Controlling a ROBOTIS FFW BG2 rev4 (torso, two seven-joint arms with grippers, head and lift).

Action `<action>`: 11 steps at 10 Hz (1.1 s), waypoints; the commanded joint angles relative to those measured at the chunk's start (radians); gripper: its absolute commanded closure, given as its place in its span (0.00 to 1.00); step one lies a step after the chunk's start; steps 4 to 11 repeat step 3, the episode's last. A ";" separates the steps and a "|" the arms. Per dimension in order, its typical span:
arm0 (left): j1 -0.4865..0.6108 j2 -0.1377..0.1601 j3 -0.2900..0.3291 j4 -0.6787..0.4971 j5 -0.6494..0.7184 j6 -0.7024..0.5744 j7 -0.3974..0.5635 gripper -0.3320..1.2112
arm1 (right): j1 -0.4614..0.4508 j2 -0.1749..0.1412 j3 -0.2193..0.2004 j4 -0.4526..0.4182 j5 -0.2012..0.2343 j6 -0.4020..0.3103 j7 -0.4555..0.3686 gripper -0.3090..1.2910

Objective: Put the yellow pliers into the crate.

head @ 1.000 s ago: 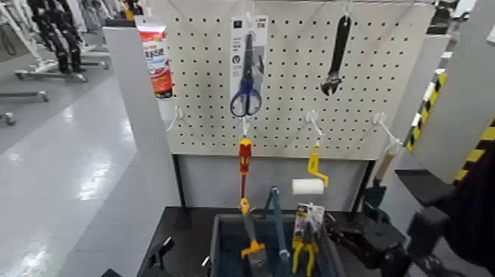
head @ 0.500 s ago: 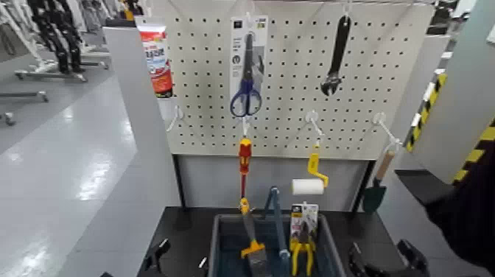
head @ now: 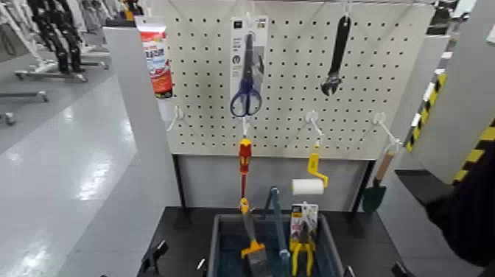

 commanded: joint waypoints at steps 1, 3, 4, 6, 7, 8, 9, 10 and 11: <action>0.001 -0.003 0.002 -0.003 -0.002 0.000 0.000 0.28 | -0.001 0.000 -0.002 0.000 0.002 -0.011 -0.009 0.26; 0.002 -0.007 0.008 -0.003 -0.005 0.000 0.000 0.28 | -0.004 -0.002 -0.002 -0.001 0.002 0.006 -0.012 0.26; 0.002 -0.007 0.008 -0.003 -0.005 0.000 0.000 0.28 | -0.004 -0.002 -0.002 -0.001 0.002 0.006 -0.012 0.26; 0.002 -0.007 0.008 -0.003 -0.005 0.000 0.000 0.28 | -0.004 -0.002 -0.002 -0.001 0.002 0.006 -0.012 0.26; 0.002 -0.007 0.008 -0.003 -0.005 0.000 0.000 0.28 | -0.004 -0.002 -0.002 -0.001 0.002 0.006 -0.012 0.26; 0.002 -0.007 0.008 -0.003 -0.005 0.000 0.000 0.28 | -0.004 -0.002 -0.002 -0.001 0.002 0.006 -0.012 0.26; 0.002 -0.007 0.008 -0.003 -0.005 0.000 0.000 0.28 | -0.004 -0.002 -0.002 -0.001 0.002 0.006 -0.012 0.26; 0.002 -0.007 0.008 -0.003 -0.005 0.000 0.000 0.28 | -0.004 -0.002 -0.002 -0.001 0.002 0.006 -0.012 0.26; 0.002 -0.007 0.008 -0.003 -0.005 0.000 0.000 0.28 | -0.004 -0.002 -0.002 -0.001 0.002 0.006 -0.012 0.26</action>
